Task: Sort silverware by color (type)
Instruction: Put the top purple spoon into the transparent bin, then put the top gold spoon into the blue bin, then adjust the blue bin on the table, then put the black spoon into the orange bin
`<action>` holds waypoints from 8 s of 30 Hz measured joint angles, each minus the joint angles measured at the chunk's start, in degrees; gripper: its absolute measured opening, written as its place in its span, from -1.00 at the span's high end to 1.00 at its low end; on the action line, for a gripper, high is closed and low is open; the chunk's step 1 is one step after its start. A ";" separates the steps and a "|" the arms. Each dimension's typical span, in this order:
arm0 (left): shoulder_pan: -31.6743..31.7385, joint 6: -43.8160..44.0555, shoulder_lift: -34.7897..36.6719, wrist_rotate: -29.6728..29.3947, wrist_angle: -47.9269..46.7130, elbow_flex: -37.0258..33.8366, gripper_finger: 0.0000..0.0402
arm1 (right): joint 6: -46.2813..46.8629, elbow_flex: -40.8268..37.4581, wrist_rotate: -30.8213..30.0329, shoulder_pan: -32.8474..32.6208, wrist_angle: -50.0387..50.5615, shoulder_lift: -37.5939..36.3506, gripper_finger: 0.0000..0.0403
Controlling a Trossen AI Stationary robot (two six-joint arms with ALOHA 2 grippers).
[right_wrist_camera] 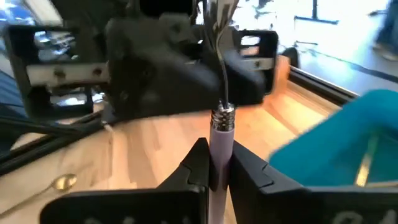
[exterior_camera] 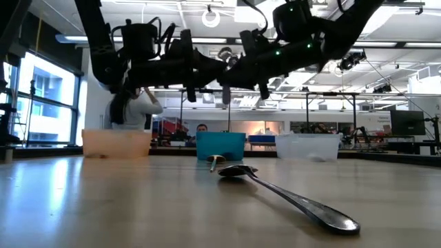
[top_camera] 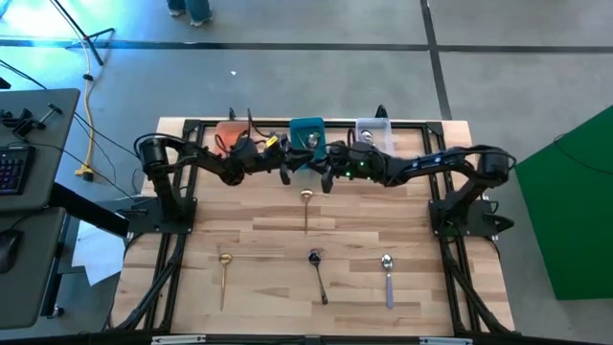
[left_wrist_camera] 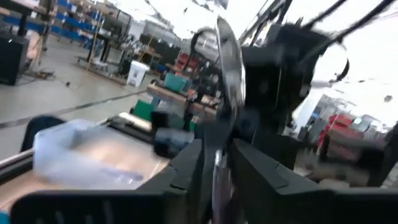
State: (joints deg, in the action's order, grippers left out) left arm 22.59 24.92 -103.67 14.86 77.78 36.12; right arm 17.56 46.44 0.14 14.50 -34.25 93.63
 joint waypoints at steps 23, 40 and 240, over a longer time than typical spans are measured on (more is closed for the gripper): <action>2.90 -7.23 -0.07 0.51 -1.61 -8.26 0.42 | 7.04 0.02 -2.43 28.08 55.29 -12.91 0.89; 2.88 -7.85 -0.07 2.90 -1.57 -8.22 0.44 | 0.44 0.00 -1.60 33.47 53.22 -5.82 0.58; 0.72 -23.14 23.62 -7.01 -33.92 -13.99 1.00 | -11.54 -9.55 -3.70 5.08 12.49 -7.76 1.00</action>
State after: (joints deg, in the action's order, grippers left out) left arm 23.31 1.78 -80.05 7.86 43.86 22.13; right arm 6.02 36.89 -3.55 19.58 -21.76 85.87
